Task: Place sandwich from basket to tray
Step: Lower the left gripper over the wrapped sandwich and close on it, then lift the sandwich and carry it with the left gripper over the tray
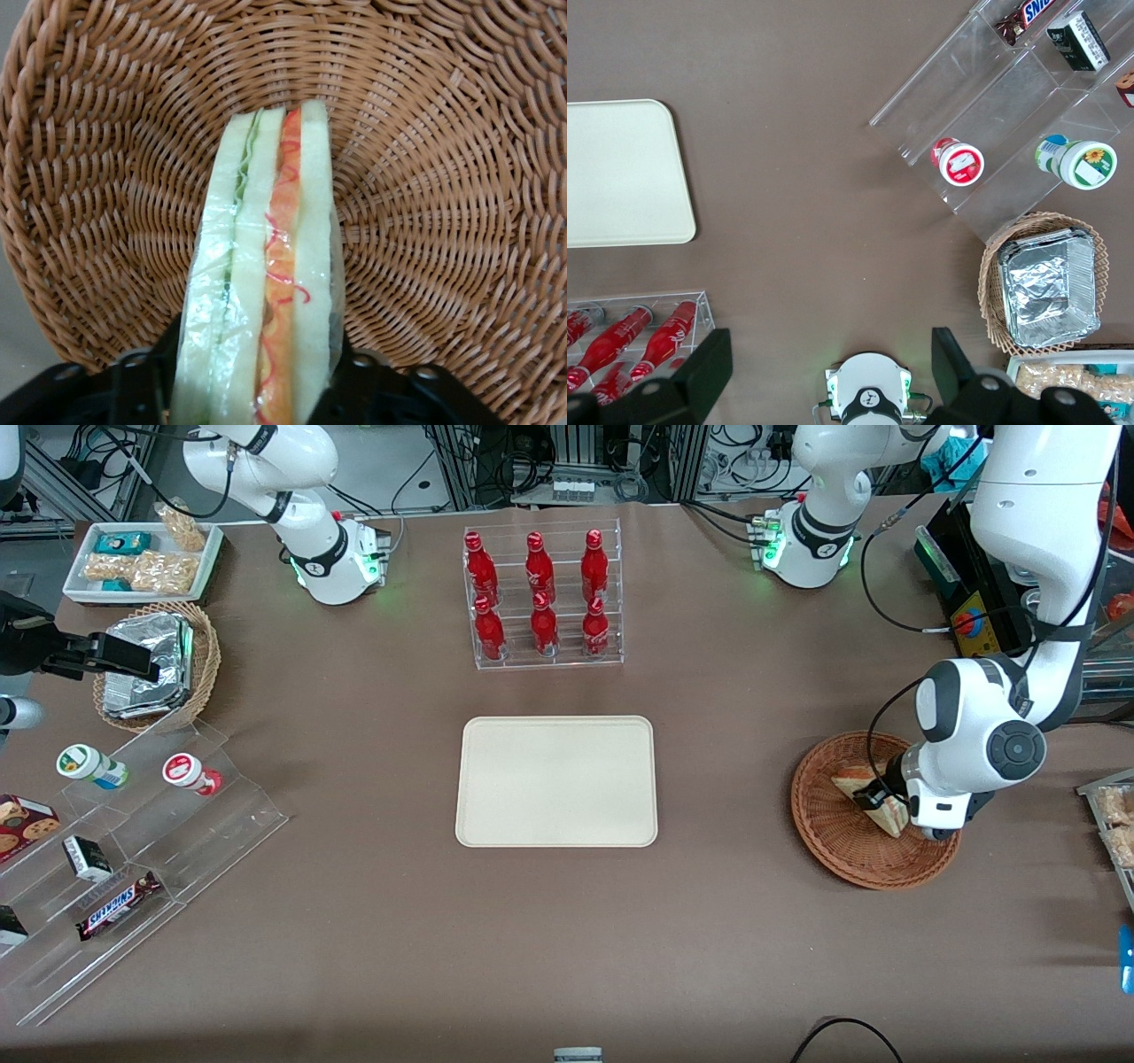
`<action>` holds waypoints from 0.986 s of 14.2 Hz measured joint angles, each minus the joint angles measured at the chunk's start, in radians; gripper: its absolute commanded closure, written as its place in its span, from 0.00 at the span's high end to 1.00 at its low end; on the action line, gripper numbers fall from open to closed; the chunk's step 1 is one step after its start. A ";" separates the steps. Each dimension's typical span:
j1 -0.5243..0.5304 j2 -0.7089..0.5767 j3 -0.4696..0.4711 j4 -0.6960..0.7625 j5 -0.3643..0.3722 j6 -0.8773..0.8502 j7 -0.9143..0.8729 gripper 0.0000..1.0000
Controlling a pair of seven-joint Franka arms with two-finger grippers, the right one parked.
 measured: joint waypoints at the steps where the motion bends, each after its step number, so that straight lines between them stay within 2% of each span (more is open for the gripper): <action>1: 0.000 0.000 0.000 0.000 0.000 0.001 -0.004 0.17; 6: -0.001 -0.005 -0.003 0.040 0.000 -0.008 -0.016 0.14; 9: -0.018 -0.031 -0.022 0.098 0.000 -0.084 -0.011 0.14; 11: -0.071 -0.055 -0.035 0.119 0.000 -0.109 -0.011 0.14; 14: -0.232 -0.067 -0.046 0.141 0.000 -0.143 -0.014 0.15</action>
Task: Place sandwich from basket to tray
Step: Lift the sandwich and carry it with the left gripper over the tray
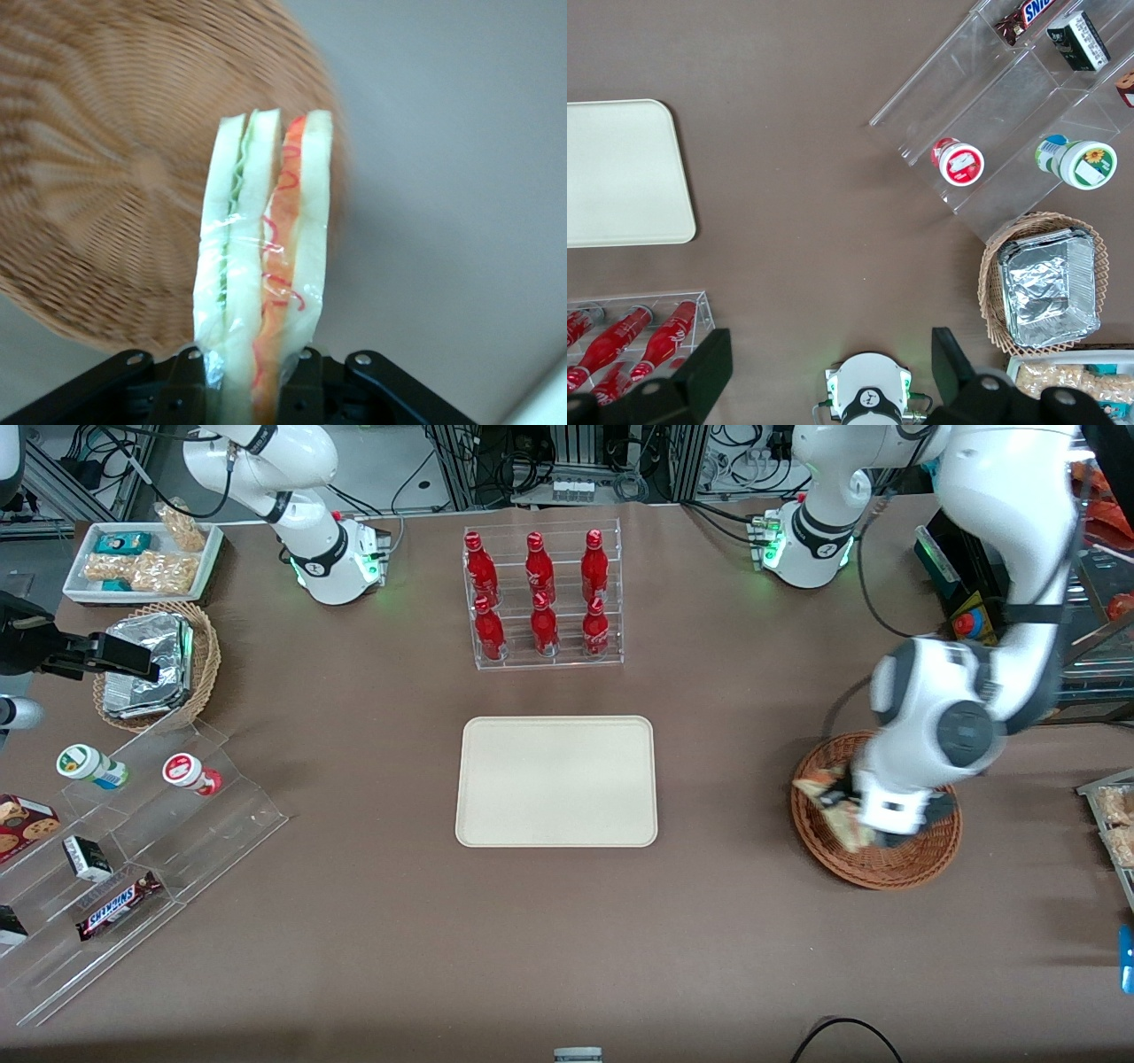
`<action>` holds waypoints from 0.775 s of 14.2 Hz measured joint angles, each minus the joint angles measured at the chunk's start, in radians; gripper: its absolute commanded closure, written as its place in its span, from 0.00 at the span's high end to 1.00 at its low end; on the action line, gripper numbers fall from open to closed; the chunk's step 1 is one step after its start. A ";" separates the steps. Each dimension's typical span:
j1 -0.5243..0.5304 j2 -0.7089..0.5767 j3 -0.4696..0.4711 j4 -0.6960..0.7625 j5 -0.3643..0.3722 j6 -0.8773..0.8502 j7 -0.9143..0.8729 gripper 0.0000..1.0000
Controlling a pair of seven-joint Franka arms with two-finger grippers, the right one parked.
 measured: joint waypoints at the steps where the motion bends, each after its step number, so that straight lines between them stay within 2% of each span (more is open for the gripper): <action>1: -0.064 0.000 -0.002 0.010 0.000 -0.021 -0.002 0.15; 6: -0.336 0.035 -0.011 0.092 -0.005 -0.048 -0.050 0.20; 11: -0.502 0.277 -0.026 0.304 -0.032 -0.037 -0.108 0.21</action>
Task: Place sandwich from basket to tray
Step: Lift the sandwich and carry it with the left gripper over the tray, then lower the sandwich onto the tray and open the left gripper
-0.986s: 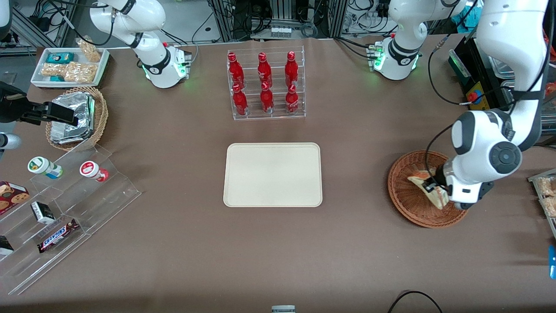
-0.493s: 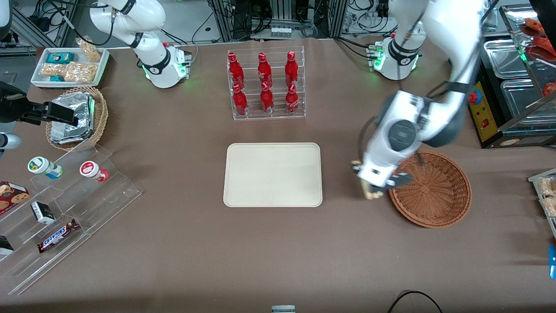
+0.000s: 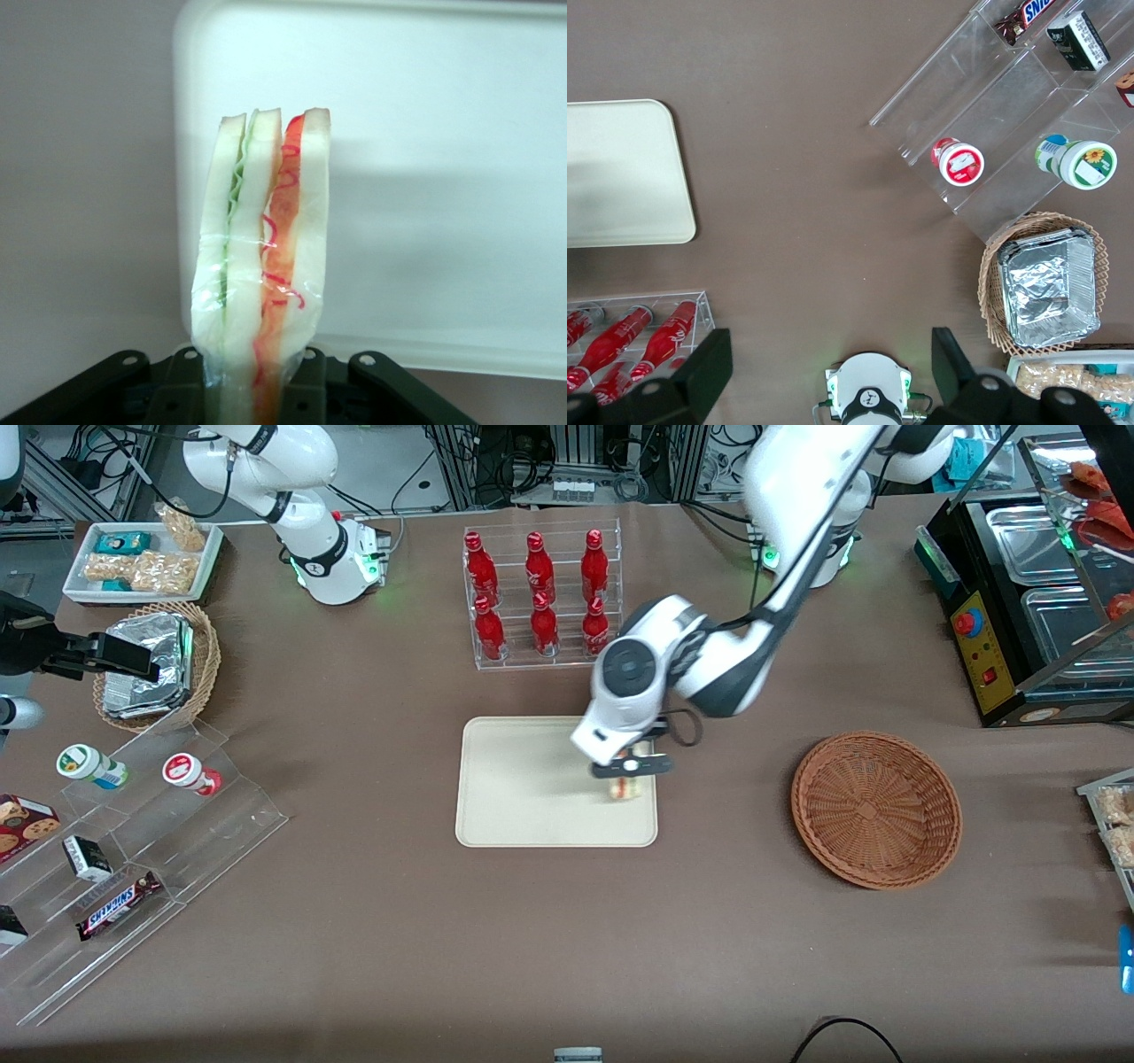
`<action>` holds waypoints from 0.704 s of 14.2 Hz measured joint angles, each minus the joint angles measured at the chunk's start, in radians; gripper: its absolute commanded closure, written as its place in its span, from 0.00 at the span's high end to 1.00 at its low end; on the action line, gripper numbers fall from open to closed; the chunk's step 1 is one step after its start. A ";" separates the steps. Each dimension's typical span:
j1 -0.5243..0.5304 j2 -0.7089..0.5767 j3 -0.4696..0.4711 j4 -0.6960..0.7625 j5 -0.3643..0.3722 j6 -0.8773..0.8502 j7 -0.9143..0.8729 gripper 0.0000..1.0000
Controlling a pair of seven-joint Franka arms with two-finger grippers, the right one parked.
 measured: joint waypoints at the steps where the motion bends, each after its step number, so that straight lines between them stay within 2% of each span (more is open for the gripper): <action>1: -0.026 0.057 -0.001 0.058 0.000 0.002 -0.022 0.21; 4: -0.083 0.161 -0.002 0.181 0.000 0.005 -0.061 0.22; 6: -0.104 0.188 -0.001 0.211 0.000 0.019 -0.072 0.29; 7: -0.109 0.196 -0.001 0.218 0.000 0.020 -0.077 0.36; 8: -0.111 0.200 -0.001 0.220 0.000 0.020 -0.082 0.50; 10: -0.111 0.204 0.002 0.221 0.000 0.021 -0.102 0.59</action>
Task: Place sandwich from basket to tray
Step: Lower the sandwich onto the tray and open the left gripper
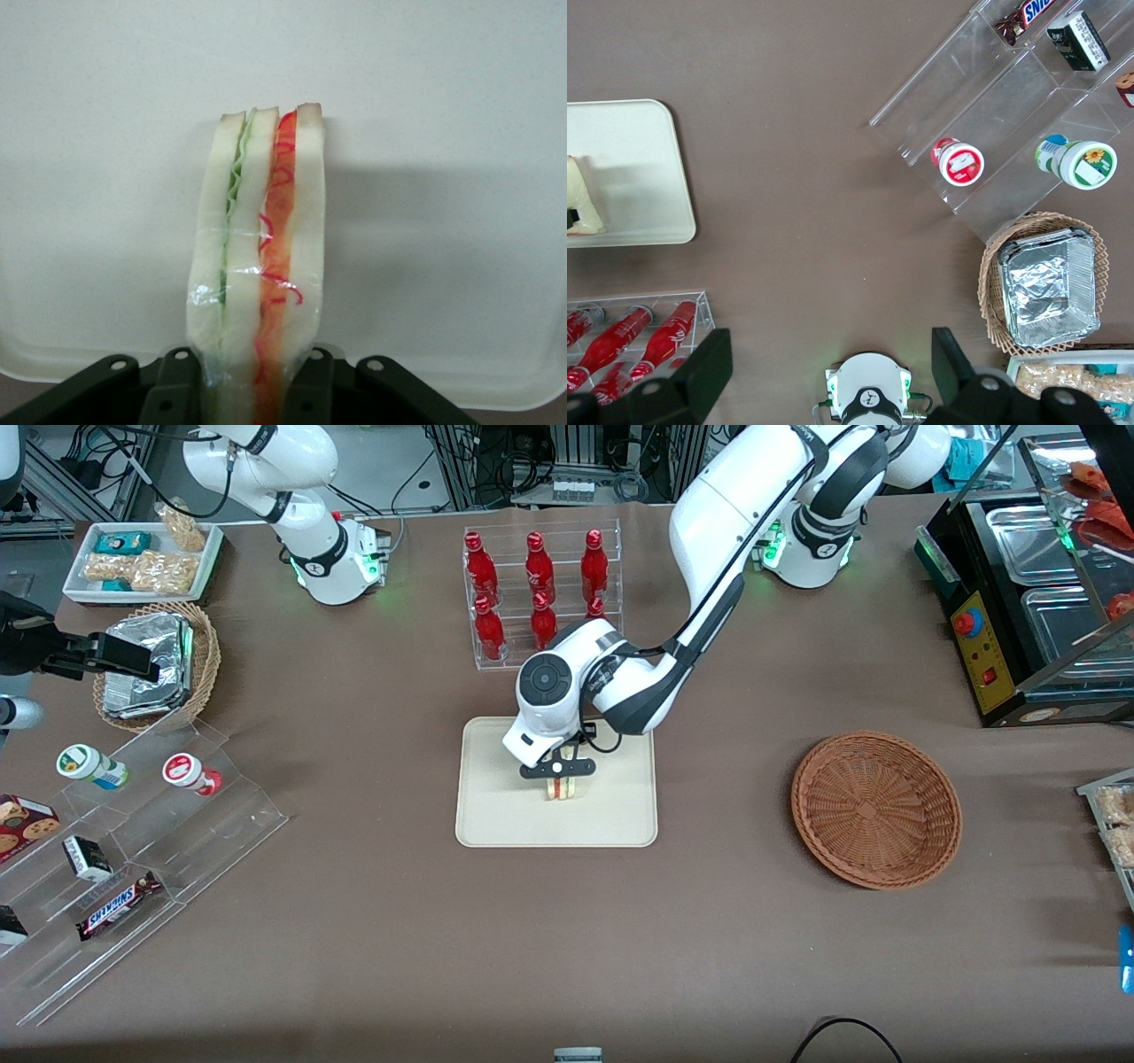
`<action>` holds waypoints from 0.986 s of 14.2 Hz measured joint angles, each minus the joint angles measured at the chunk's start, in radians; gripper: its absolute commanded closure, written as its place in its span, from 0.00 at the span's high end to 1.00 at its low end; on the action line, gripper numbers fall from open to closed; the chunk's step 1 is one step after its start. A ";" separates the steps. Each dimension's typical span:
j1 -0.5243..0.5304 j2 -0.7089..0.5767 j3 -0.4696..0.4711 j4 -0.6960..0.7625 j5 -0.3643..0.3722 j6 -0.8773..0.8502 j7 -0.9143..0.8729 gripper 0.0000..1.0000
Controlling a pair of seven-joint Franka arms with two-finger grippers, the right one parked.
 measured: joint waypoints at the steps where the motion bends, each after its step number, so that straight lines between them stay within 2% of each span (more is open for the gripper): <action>1: 0.000 0.000 0.002 0.001 0.000 0.000 -0.006 0.68; 3: 0.000 0.000 0.003 0.003 0.000 0.004 -0.012 0.89; 4: 0.000 0.000 0.003 0.003 0.000 0.011 -0.014 0.96; 5: 0.000 0.000 0.003 0.004 0.000 0.017 -0.015 0.99; 11: 0.001 -0.014 0.023 0.030 0.017 0.007 -0.020 1.00; 14: 0.036 -0.097 0.052 0.047 0.017 -0.105 -0.019 1.00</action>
